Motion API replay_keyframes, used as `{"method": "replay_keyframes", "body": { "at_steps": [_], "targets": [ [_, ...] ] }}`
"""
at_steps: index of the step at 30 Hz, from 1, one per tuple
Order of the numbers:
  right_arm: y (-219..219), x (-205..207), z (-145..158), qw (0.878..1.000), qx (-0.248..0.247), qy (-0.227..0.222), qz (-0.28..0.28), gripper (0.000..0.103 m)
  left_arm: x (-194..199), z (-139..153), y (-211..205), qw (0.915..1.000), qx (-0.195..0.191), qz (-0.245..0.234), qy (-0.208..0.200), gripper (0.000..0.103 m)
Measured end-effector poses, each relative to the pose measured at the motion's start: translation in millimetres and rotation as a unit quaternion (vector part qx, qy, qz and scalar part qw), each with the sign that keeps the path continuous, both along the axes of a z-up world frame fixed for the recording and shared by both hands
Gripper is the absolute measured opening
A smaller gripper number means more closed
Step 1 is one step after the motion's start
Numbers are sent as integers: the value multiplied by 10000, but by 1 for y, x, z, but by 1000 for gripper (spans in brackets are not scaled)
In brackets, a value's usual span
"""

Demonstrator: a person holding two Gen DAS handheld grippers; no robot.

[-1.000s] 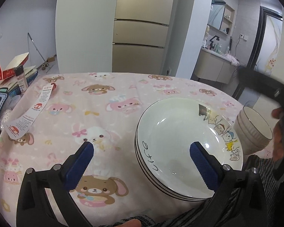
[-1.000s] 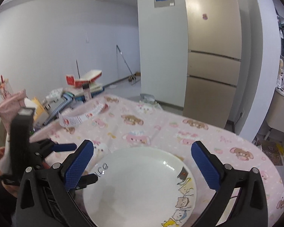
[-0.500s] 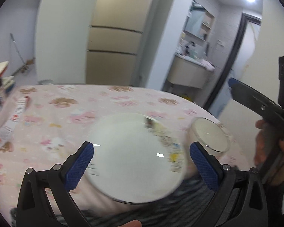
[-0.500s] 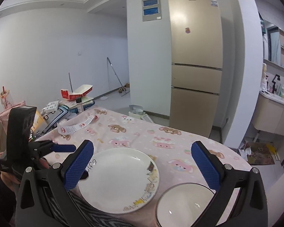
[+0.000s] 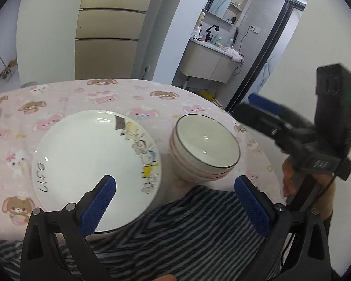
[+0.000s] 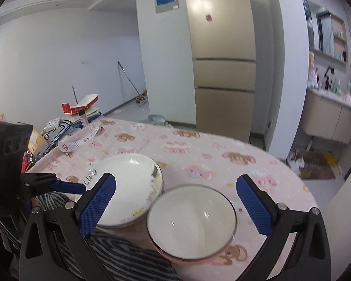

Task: Organize plates and bowls
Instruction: 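Move the right tool toward the white bowl nested on pink bowls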

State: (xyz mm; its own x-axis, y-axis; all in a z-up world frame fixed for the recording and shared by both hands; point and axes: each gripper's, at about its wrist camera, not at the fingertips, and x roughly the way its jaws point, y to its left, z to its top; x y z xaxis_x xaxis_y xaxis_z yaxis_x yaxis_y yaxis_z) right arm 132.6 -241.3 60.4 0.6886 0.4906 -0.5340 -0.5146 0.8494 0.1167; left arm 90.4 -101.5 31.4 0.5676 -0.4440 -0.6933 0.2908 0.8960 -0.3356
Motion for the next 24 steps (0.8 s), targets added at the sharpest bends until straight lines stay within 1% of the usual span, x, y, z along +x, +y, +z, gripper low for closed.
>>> {"method": "replay_keyframes", "body": {
  "at_steps": [3,6,8,9,11,14,17,19,20,22,23,24],
  "targets": [
    [-14,10,-10,9995,95,289,17,103,3,-1,-11,9997,-129,19,191,103],
    [-27,20,-23,9984,108,558,-22,103,6,-10,-26,9984,-254,-70,497,103],
    [-40,28,-33,9948,484,886,144,103,6,-19,-36,9970,-347,-154,675,103],
    [-47,33,-39,9924,631,1042,144,103,7,-22,-42,9961,-390,-230,762,103],
    [-56,40,-51,9909,636,1189,-17,103,10,-29,-50,9946,-495,-269,866,103],
    [-68,49,-66,9868,731,1447,-65,103,19,-35,-51,9935,-613,-16,960,103],
    [-76,56,-79,9821,807,1704,-35,103,33,-46,-45,9870,-949,343,1251,103],
    [-78,60,-86,9815,740,1765,-31,103,40,-51,-42,9830,-1049,507,1419,99],
    [-78,62,-89,9808,761,1795,-27,103,43,-53,-44,9827,-1008,549,1454,97],
    [-81,68,-94,9770,944,1914,27,103,49,-55,-47,9836,-937,510,1454,95],
    [-82,72,-97,9735,1100,2002,80,103,52,-57,-51,9830,-948,472,1502,95],
    [-84,75,-100,9686,1307,2107,159,101,55,-59,-53,9814,-1003,459,1569,93]
  ]
}}
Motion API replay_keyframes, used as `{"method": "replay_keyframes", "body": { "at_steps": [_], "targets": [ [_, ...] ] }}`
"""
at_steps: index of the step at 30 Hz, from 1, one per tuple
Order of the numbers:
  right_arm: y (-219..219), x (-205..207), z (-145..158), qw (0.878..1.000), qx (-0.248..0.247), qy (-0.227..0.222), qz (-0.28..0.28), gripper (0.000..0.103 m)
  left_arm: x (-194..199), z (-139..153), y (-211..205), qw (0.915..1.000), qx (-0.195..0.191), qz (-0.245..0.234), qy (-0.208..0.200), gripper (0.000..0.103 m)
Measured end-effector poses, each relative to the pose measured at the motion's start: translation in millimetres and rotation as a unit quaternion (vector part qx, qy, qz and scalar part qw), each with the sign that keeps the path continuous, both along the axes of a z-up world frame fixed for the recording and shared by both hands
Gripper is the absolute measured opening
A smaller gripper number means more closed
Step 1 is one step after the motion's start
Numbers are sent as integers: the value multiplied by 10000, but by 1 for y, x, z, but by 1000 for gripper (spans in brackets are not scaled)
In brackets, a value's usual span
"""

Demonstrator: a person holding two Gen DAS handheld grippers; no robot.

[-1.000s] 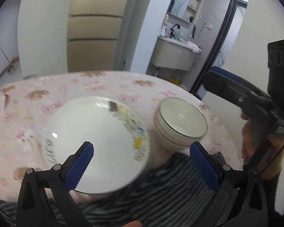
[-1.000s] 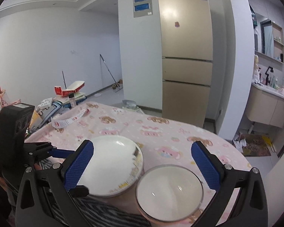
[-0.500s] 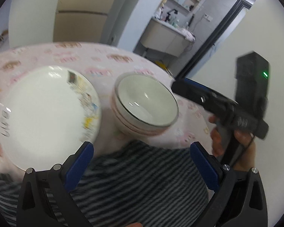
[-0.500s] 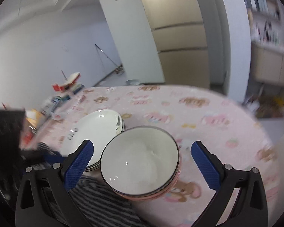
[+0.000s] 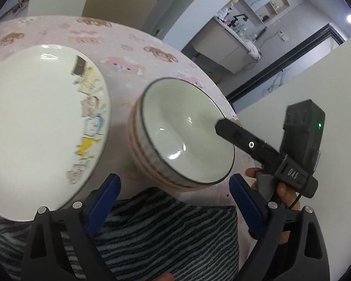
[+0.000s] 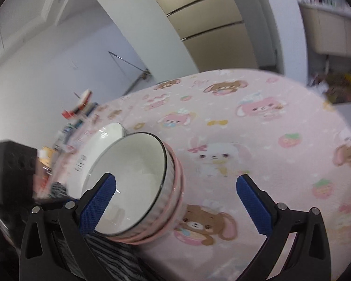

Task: Organize plates and bowls
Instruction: 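Close the right tool on the rim of the nested bowls, then lift the nested bowls with the right tool and carry them toward the plates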

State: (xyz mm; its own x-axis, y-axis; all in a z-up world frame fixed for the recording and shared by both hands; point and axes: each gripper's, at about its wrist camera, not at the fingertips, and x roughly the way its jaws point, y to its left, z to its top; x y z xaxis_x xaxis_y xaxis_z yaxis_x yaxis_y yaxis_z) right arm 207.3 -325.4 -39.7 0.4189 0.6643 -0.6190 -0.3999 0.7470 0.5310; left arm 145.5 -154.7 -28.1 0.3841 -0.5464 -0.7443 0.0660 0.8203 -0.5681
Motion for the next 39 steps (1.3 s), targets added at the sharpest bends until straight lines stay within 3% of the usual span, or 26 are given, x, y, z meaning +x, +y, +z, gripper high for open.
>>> {"method": "replay_keyframes", "body": {
  "at_steps": [2,5,7,8,11,17,20,23,26,29,33,39],
  "targets": [
    [-2,5,-5,9989,399,211,124,95,7,-7,0,9996,-170,105,215,89],
    [2,10,-12,9992,241,298,120,81,16,-10,4,9989,-204,323,276,81],
    [-1,14,-17,9990,288,343,9,55,19,-7,3,9994,-73,329,108,80],
    [-2,17,-20,9983,401,431,-1,52,20,-6,1,9994,12,334,80,80],
    [-3,23,-25,9974,497,523,15,50,23,-7,-4,9990,111,410,119,79],
    [8,18,-28,9991,-120,339,222,49,25,-9,-17,9982,383,448,86,78],
    [10,15,-33,9989,-96,340,306,49,24,-11,-26,9965,774,329,-6,73],
    [9,12,-35,9990,-42,314,325,49,24,-12,-24,9959,801,417,-58,67],
    [7,9,-37,9988,6,314,378,49,27,-13,-20,9950,839,522,-136,52],
    [5,7,-39,9988,51,340,355,50,29,-14,-19,9950,791,523,-325,49],
    [-2,7,-43,9988,154,423,203,59,35,-14,-27,9916,1087,473,-516,42],
    [-4,20,-38,9991,-24,419,-68,58,47,-16,-34,9896,1291,427,-469,40]
  ]
}}
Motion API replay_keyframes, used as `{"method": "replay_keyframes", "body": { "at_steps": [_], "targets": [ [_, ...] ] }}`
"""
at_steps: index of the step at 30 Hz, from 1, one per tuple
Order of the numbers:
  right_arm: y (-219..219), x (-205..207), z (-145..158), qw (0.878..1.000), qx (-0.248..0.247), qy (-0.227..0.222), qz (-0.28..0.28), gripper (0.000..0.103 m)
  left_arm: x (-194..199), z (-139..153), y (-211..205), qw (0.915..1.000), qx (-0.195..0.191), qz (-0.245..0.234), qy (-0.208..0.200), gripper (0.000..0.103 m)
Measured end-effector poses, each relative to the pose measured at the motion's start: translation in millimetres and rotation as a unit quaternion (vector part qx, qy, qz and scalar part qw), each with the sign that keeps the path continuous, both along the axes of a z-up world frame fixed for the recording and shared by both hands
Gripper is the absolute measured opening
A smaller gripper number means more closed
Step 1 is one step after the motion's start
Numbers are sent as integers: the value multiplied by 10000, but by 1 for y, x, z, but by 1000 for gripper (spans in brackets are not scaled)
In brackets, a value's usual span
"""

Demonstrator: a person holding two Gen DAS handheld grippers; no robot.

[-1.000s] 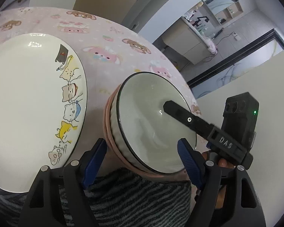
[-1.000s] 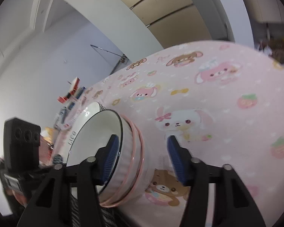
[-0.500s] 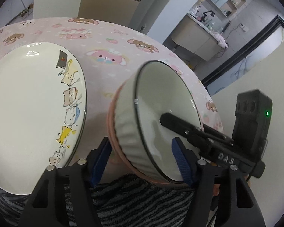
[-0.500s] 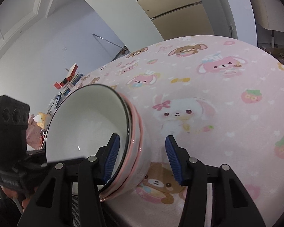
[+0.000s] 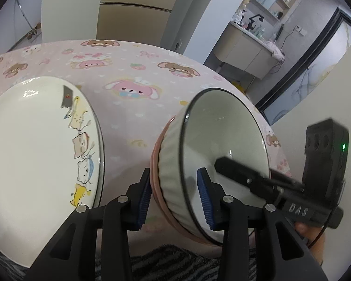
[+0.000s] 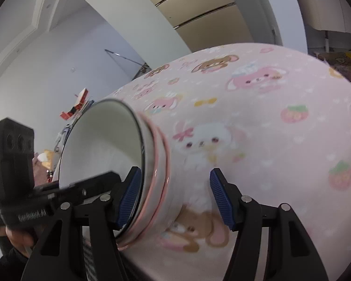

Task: Organize plates and bowls
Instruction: 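Lift the nested bowls with the right tool and carry them toward the plates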

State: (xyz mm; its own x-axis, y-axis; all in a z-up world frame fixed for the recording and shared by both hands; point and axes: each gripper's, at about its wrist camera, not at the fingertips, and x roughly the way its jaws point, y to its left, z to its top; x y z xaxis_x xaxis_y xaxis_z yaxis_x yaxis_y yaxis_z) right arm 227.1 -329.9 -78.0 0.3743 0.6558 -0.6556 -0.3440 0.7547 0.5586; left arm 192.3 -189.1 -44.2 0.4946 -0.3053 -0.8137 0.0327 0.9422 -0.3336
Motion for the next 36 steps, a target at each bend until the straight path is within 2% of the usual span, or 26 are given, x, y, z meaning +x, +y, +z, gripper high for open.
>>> {"method": "replay_keyframes", "body": {
  "at_steps": [4,7,10,13,16,19,23,25,27,31,36],
  "targets": [
    [3,11,-5,9992,353,183,106,47,5,0,-4,9998,150,-81,38,40],
    [0,10,-10,9979,586,251,119,47,6,-1,-8,9995,254,-182,69,41],
    [2,10,-18,9942,915,548,103,46,6,-1,-16,9987,455,-235,-5,46],
    [5,4,-15,9954,849,434,-63,46,5,-3,-16,9986,465,-255,-76,46],
    [-1,1,-19,9918,1124,520,-325,44,2,-3,-13,9986,414,-157,-284,42],
    [-8,-1,-21,9878,1333,586,-562,43,2,-4,-7,9991,146,-130,-389,38],
    [-8,0,-20,9844,1490,599,-717,43,-2,1,-10,9983,180,-214,-503,37],
    [-9,-4,-11,9843,1452,544,-839,42,-3,7,-10,9982,53,-241,-541,36],
    [-7,-10,7,9874,1297,257,-869,42,-7,18,-8,9972,-65,-273,-696,36],
    [-11,-14,42,9830,1593,18,-908,42,-18,57,-6,9926,15,-300,-1179,36],
    [11,-20,81,9792,1773,-356,-916,42,-30,96,14,9862,75,-214,-1638,35]
  ]
}}
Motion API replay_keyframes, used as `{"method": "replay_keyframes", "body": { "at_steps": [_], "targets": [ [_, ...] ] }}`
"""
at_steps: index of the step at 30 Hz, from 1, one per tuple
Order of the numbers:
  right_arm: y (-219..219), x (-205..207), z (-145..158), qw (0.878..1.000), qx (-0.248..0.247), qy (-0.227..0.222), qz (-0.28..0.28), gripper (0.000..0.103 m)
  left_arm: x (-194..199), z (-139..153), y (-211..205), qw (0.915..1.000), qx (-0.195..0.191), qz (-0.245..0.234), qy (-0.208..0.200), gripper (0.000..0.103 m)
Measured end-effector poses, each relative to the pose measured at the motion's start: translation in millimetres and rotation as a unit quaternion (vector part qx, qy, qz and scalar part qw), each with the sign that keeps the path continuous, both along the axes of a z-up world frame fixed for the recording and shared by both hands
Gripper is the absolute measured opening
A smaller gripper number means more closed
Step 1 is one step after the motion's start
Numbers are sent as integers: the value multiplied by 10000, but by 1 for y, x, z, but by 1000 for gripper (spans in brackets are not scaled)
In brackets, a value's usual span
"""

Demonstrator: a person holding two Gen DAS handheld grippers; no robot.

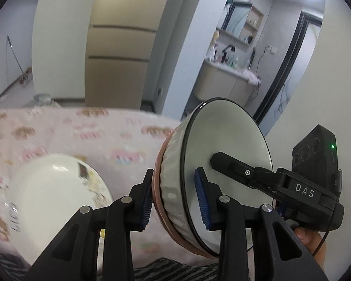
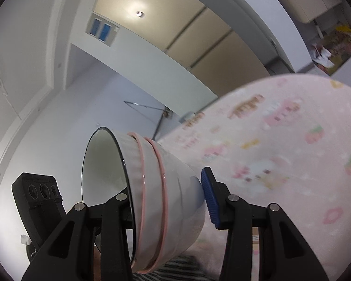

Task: Organize plates and bowls
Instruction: 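Lift the nested bowls with the right tool and carry them toward the plates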

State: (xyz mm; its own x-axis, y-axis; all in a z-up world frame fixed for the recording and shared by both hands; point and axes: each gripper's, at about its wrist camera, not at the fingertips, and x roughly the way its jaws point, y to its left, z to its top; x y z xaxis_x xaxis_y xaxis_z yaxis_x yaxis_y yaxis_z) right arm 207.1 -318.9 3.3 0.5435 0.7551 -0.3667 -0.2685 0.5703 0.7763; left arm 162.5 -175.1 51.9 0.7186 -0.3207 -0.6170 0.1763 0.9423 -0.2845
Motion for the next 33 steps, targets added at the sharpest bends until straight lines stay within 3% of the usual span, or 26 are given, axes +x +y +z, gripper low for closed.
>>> {"method": "replay_keyframes", "body": {
  "at_steps": [8,16,26,33],
  "targets": [
    [56,-12,34,9992,50,-314,238,42,-25,35,66,9986,-60,387,-347,35],
    [127,-15,42,9977,19,-348,575,42,-41,40,137,9964,-78,729,-417,35],
    [195,-7,17,9956,-445,-195,795,42,-33,0,207,9960,-363,814,-101,35],
    [216,5,-21,9938,-702,125,851,44,-17,-37,222,9956,-363,800,336,35]
  ]
}}
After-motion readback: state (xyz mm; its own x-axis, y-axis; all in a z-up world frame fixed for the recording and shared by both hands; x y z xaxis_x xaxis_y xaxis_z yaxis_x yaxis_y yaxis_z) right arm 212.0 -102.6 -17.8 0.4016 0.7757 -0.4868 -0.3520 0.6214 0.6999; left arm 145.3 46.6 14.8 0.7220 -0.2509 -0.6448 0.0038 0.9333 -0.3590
